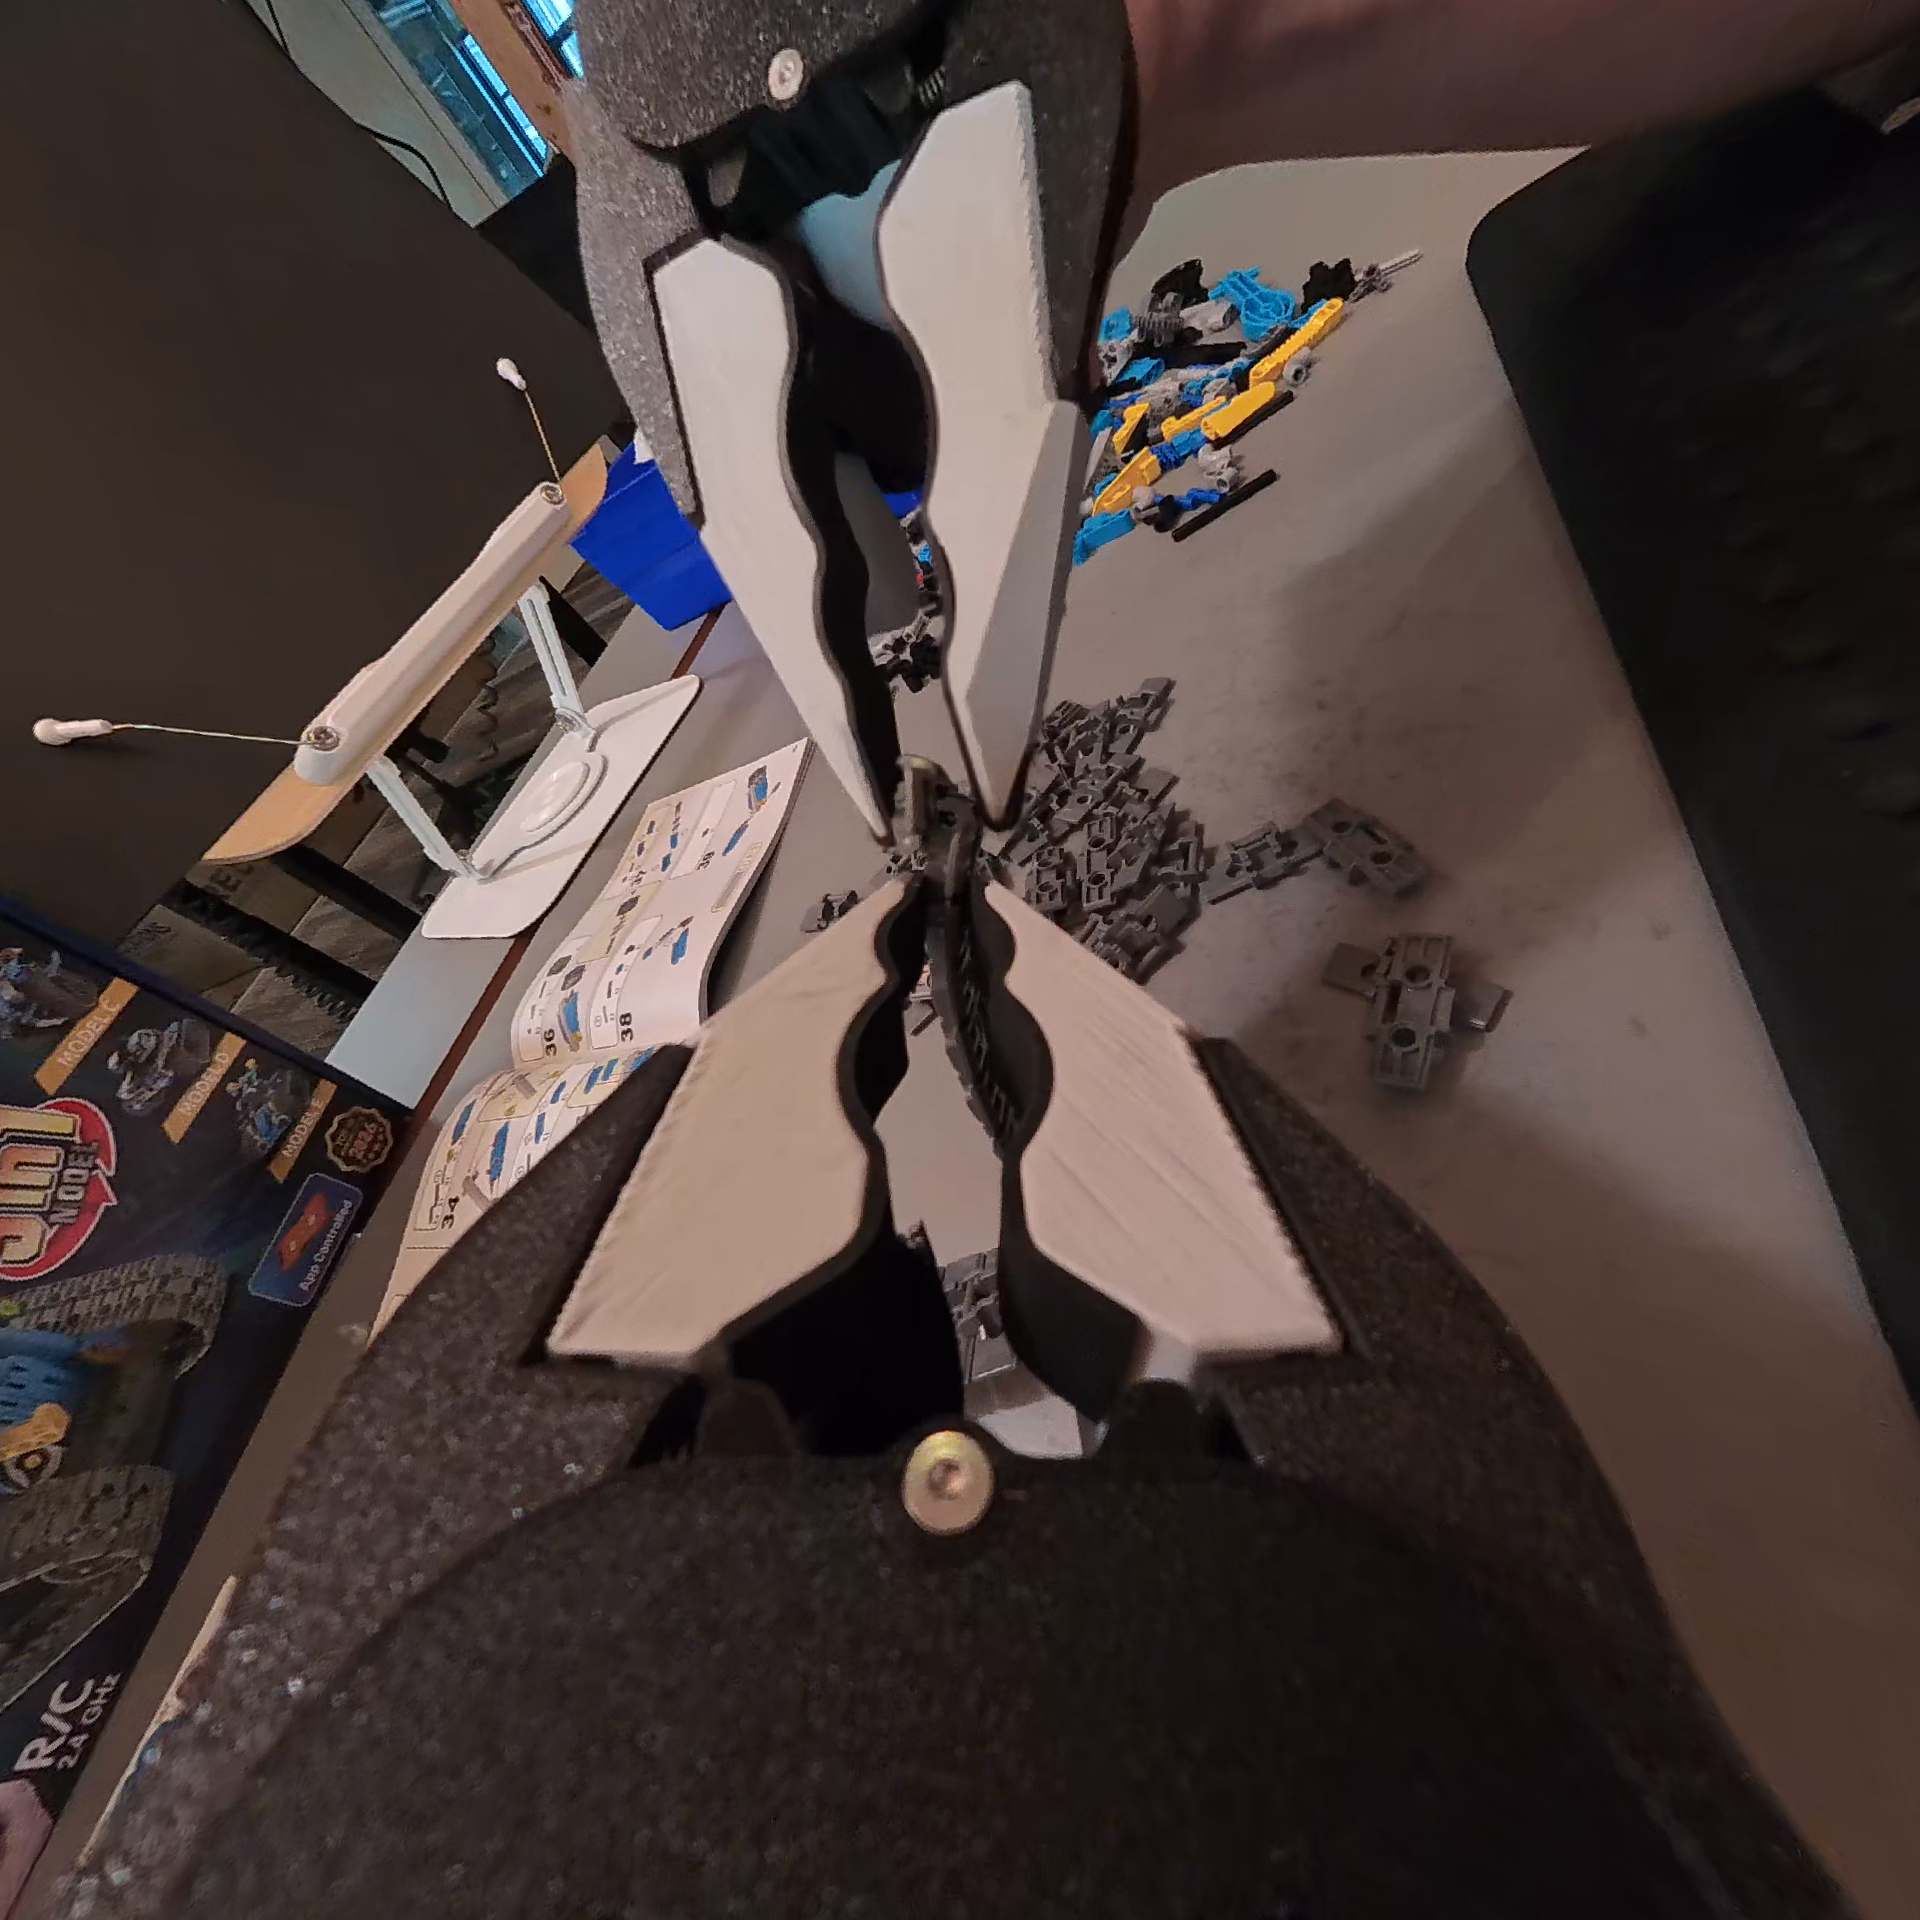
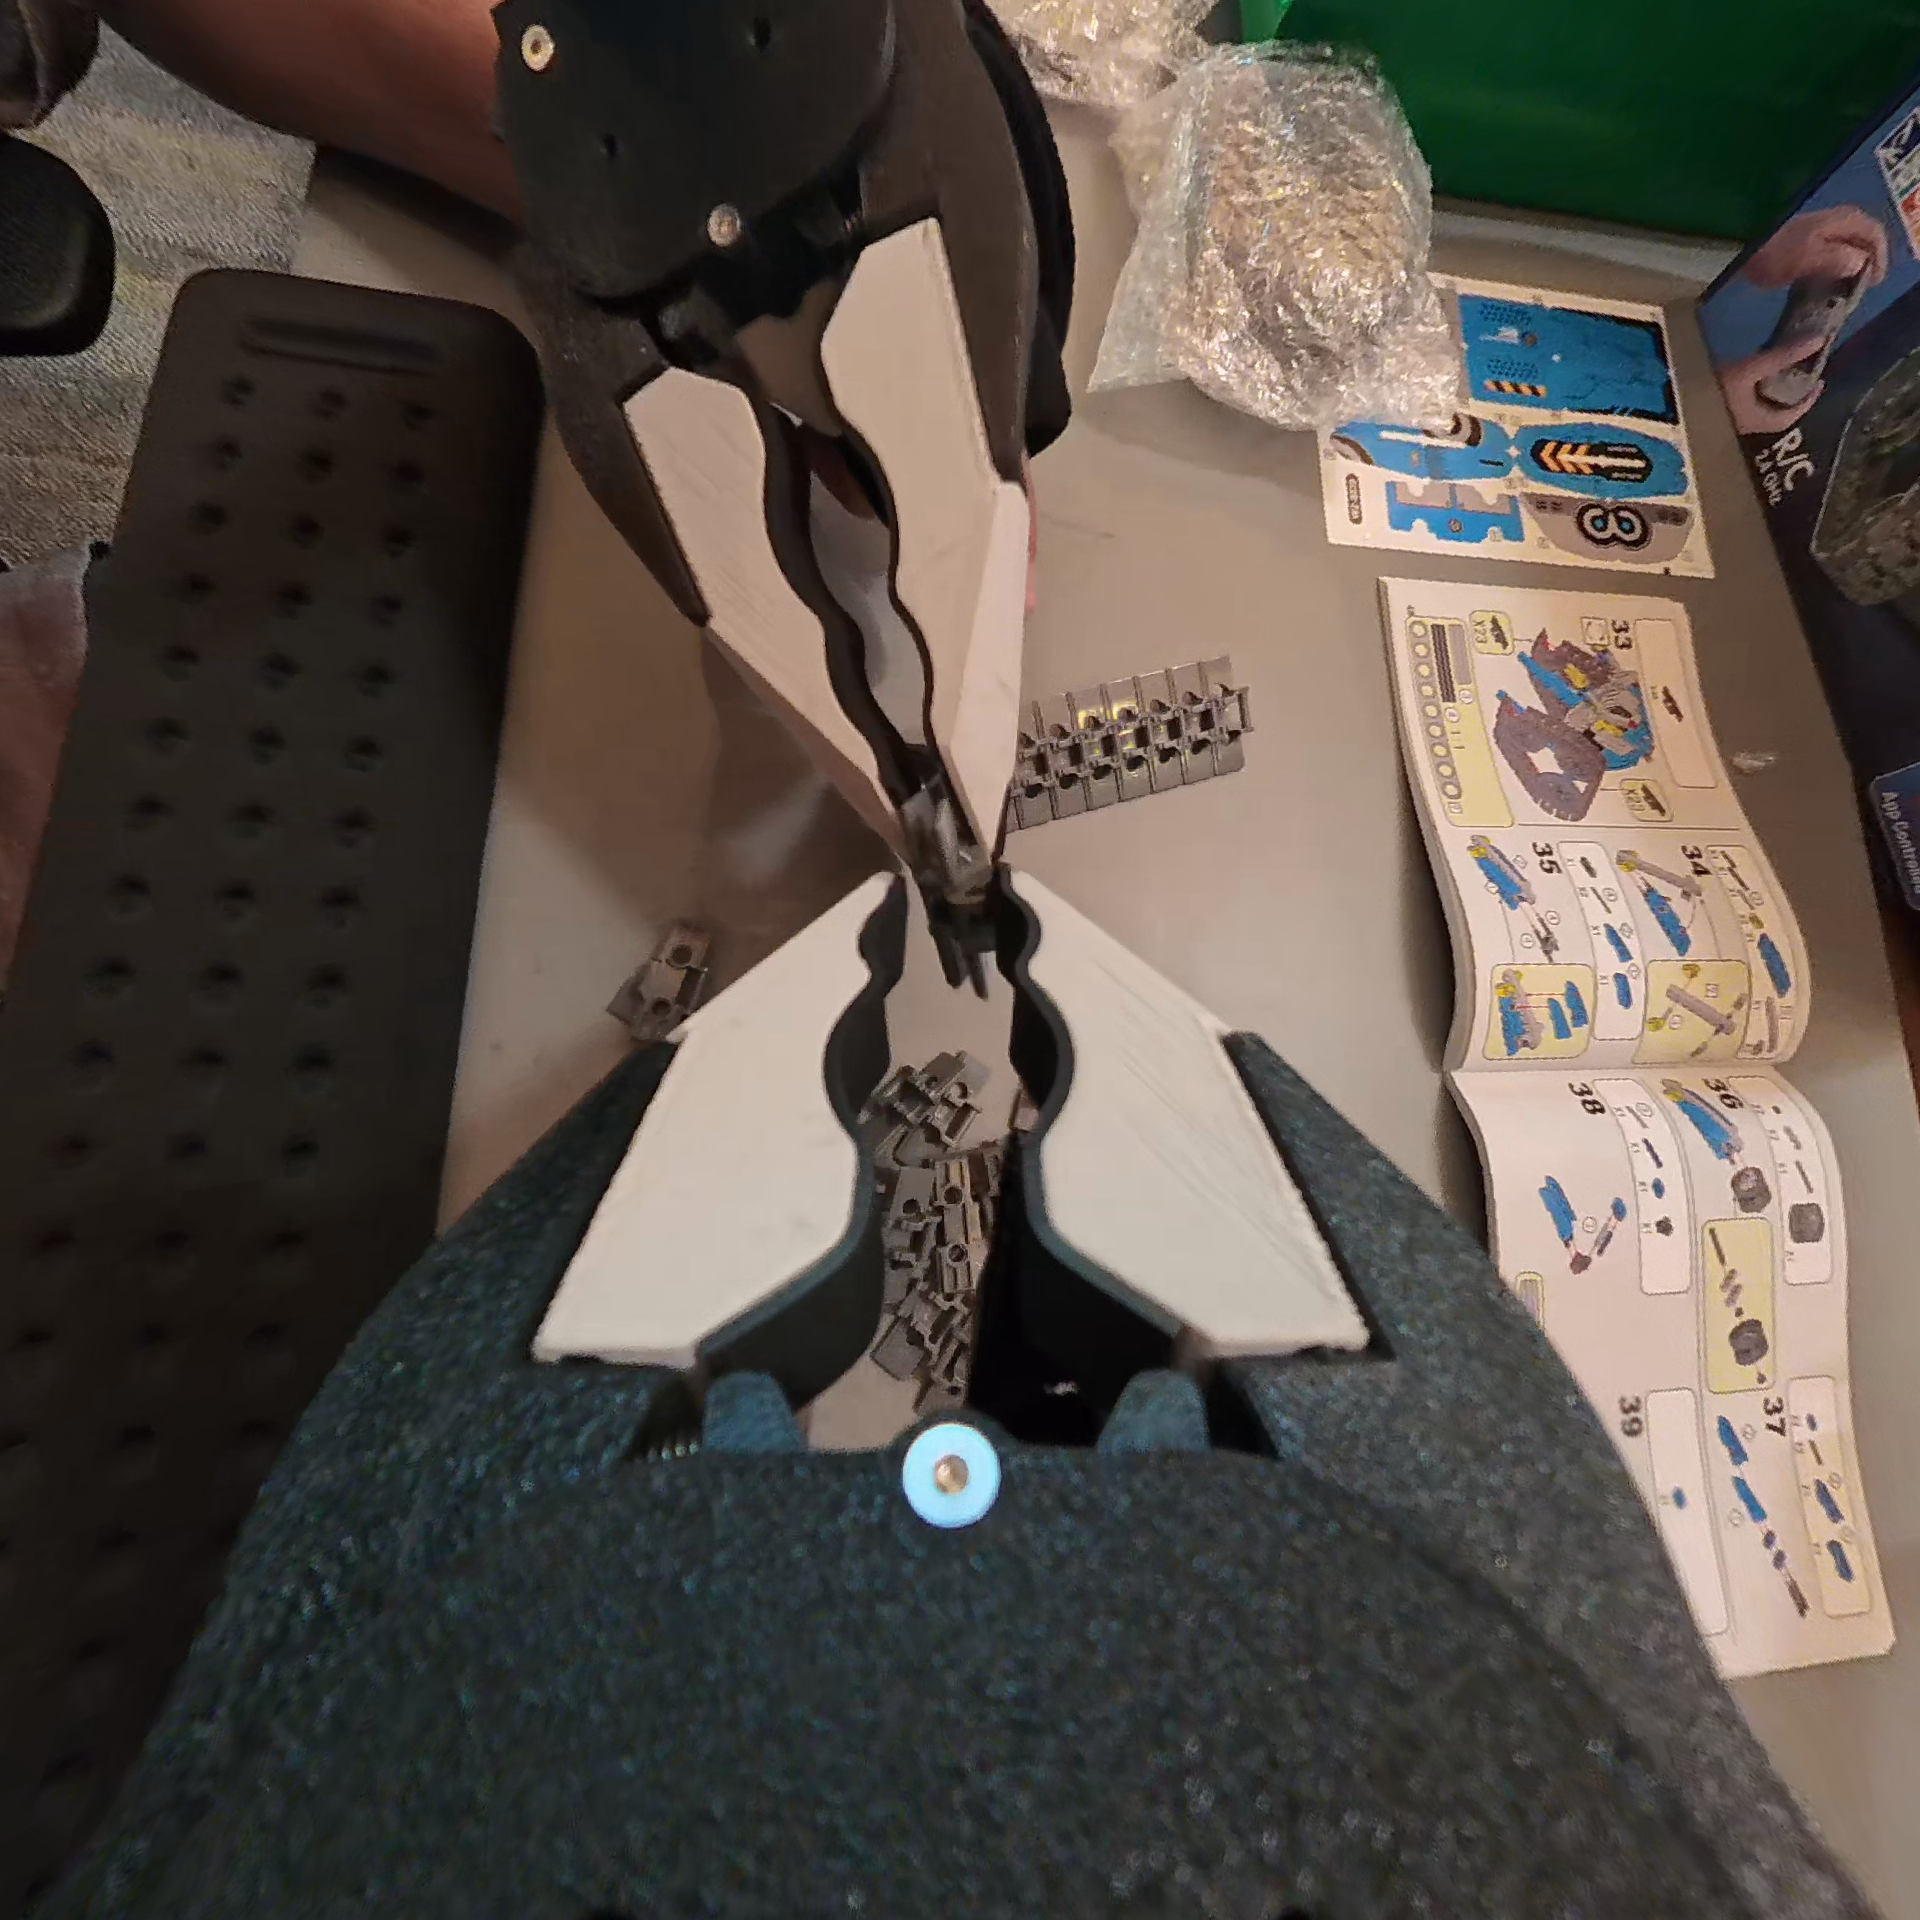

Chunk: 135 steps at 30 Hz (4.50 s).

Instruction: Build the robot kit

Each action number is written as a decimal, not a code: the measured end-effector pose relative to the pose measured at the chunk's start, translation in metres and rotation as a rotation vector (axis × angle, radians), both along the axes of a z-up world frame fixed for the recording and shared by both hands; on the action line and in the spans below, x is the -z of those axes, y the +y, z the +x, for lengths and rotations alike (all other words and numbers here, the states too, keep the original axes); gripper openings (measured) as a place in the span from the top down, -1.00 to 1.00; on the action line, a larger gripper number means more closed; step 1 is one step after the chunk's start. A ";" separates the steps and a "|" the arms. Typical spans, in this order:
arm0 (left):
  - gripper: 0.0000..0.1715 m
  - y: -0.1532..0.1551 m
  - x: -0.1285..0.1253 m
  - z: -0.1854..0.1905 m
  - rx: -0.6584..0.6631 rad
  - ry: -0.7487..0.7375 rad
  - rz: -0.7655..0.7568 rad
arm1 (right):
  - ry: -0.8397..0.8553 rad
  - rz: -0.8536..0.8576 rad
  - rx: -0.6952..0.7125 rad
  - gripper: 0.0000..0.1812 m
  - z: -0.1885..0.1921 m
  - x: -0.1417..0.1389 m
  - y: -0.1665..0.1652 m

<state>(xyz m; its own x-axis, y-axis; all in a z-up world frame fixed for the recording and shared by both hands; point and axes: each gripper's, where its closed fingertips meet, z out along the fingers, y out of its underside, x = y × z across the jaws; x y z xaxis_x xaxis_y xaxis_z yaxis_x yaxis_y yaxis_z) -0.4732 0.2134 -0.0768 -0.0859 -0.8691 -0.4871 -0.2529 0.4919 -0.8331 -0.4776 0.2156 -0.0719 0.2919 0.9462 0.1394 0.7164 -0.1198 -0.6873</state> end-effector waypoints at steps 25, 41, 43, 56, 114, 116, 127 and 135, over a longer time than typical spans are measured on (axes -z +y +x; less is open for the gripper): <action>0.93 -0.001 -0.001 -0.001 0.019 0.001 -0.066 | 0.152 -0.108 0.007 0.90 0.001 -0.006 -0.002; 0.93 0.000 -0.001 -0.002 0.024 0.004 -0.059 | 0.157 -0.086 0.044 0.90 -0.001 -0.011 0.005; 0.93 0.000 -0.001 -0.002 0.026 0.007 -0.062 | 0.158 -0.097 0.039 0.90 -0.001 -0.011 0.004; 0.93 0.001 0.000 -0.001 0.017 0.007 -0.069 | 0.050 -0.059 -0.024 0.77 -0.006 0.002 -0.004; 0.93 0.013 -0.002 0.000 -0.104 -0.014 0.090 | 0.048 -0.102 0.069 0.75 -0.002 -0.007 0.005; 0.93 0.016 -0.004 0.000 -0.113 -0.025 0.049 | 0.033 -0.040 0.084 0.72 -0.003 -0.008 0.008; 0.93 0.024 -0.007 -0.002 -0.116 -0.057 -0.115 | -0.153 0.332 0.132 0.86 -0.003 -0.011 0.023; 0.93 0.023 -0.006 -0.001 -0.169 -0.045 0.089 | 0.102 -0.037 0.229 0.84 -0.002 -0.008 0.021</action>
